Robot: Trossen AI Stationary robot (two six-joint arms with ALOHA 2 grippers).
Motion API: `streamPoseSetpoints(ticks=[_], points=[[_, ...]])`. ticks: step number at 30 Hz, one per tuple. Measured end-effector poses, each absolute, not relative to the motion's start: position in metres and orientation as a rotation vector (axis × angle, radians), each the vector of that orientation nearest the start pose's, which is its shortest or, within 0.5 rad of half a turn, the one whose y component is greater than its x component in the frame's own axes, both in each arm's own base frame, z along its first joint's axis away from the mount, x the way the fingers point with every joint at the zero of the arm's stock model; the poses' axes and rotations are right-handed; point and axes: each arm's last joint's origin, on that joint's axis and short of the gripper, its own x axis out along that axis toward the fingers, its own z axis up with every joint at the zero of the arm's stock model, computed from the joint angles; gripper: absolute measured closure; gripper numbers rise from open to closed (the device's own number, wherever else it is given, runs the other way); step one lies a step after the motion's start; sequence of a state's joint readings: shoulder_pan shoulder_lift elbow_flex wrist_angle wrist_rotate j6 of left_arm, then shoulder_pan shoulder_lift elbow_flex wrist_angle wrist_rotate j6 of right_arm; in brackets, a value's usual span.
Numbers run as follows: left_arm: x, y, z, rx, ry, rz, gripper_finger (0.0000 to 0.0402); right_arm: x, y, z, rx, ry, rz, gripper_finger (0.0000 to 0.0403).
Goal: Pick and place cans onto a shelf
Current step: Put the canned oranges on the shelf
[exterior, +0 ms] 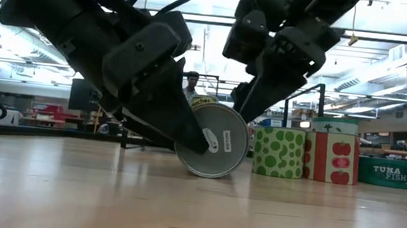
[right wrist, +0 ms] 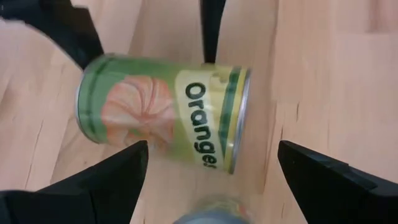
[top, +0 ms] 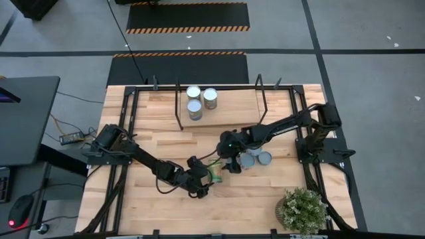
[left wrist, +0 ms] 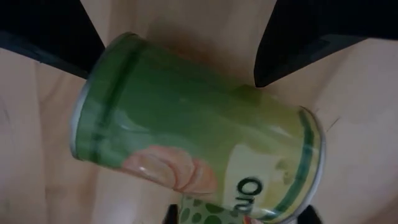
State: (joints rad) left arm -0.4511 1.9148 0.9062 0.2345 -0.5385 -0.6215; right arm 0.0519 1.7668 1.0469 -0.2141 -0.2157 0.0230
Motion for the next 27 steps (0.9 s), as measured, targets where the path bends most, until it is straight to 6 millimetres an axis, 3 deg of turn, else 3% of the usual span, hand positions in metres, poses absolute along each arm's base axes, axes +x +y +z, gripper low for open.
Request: streamPoseSetpoints(ticks=[10,27], points=[[0.322,-0.135,0.105,-0.212,0.684,0.377,0.0006,0.354,0.046,0.174,0.100,0.870,0.377,0.0037],[0.320,-0.121,0.102,-0.187,0.759,0.430,0.0006,0.352,0.072,0.191,-0.034,0.753,0.382,0.0037]])
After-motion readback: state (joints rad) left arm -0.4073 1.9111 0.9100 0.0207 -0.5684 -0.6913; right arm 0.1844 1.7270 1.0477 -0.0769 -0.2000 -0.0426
